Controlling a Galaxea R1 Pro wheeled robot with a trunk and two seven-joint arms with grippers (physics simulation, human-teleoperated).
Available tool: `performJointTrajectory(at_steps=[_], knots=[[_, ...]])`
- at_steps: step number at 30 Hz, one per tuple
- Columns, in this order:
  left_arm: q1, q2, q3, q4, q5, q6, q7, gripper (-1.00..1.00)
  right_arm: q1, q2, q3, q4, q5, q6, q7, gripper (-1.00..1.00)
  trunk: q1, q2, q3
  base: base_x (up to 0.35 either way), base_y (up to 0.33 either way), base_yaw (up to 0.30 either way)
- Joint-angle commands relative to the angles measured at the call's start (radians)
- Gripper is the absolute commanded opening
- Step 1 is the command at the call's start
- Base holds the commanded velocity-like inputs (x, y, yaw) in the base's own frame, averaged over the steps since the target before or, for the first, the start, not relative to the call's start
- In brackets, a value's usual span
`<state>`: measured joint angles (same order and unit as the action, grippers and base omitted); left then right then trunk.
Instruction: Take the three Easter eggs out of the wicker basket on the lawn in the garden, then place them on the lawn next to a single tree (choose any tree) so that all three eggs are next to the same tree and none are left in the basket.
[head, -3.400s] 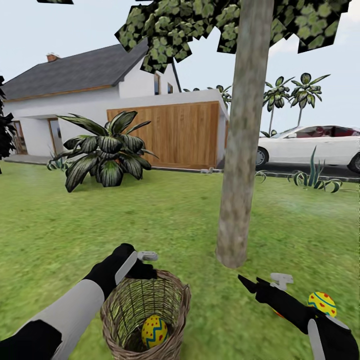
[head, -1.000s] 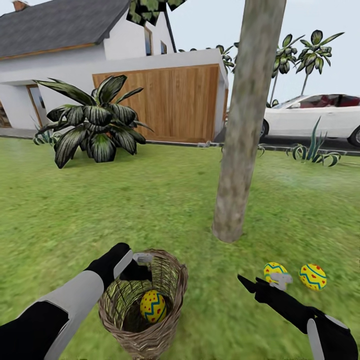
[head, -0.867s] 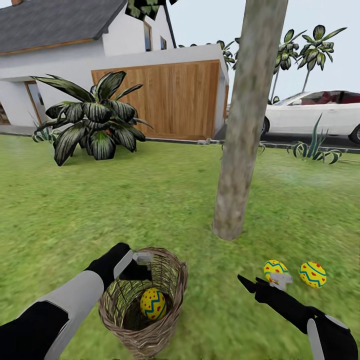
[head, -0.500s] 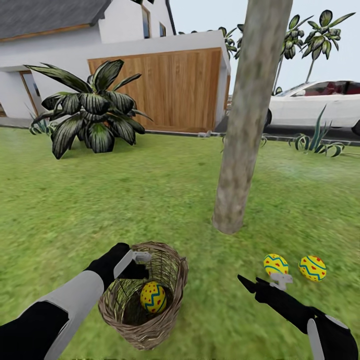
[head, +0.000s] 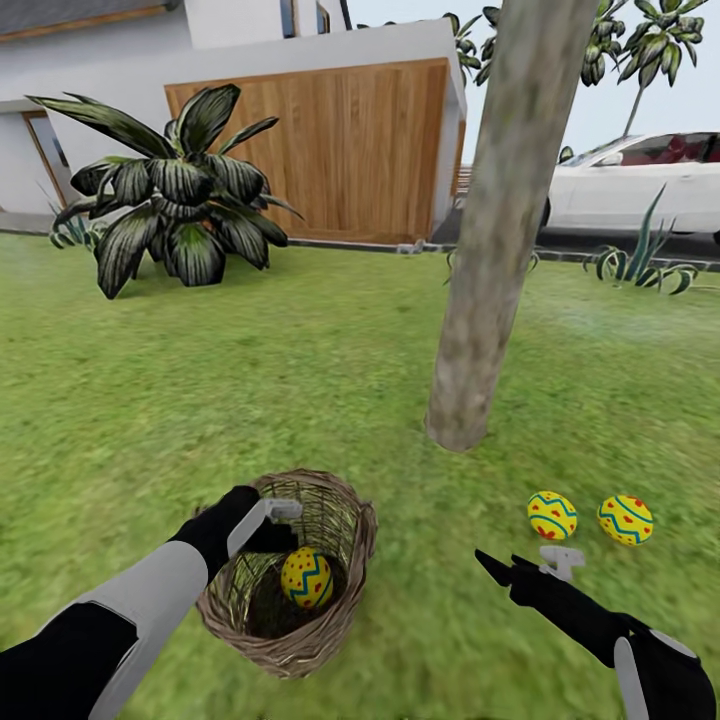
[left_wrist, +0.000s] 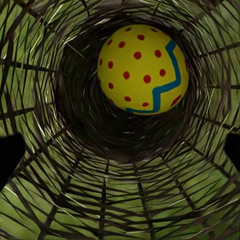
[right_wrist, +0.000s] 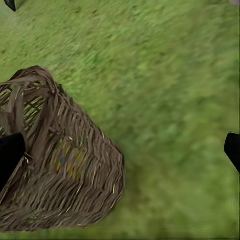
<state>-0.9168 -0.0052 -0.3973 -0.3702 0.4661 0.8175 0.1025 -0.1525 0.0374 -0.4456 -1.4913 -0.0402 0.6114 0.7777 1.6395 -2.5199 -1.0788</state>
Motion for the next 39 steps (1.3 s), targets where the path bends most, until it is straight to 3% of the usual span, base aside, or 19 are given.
performJointTrajectory(at_steps=[1,16,27,32,39], knots=[[-0.001,0.001,-0.006,-0.001,0.011,0.002,0.009,1.0,-0.001,0.001,-0.002,0.0,-0.004,0.008,0.003,1.0,0.0,-0.001,-0.005,0.0,0.0,0.0],[0.001,0.0,-0.008,-0.004,0.011,-0.009,0.008,1.0,-0.001,0.001,-0.002,0.0,-0.004,0.008,0.003,1.0,0.007,-0.004,-0.063,0.0,0.0,0.0],[0.001,0.0,-0.009,0.0,0.01,-0.07,0.008,1.0,-0.001,0.001,-0.002,0.001,-0.004,0.008,0.003,1.0,0.012,-0.007,-0.105,0.0,0.0,0.0],[0.001,0.001,-0.009,0.0,0.009,-0.08,0.008,1.0,-0.001,0.001,-0.002,0.004,-0.004,0.008,0.003,1.0,0.012,-0.007,-0.105,0.0,0.0,0.0],[0.001,0.0,-0.009,0.0,0.009,-0.083,0.008,1.0,-0.001,0.001,-0.001,0.007,-0.004,0.008,0.003,1.0,0.015,-0.008,-0.132,0.0,0.0,0.0]])
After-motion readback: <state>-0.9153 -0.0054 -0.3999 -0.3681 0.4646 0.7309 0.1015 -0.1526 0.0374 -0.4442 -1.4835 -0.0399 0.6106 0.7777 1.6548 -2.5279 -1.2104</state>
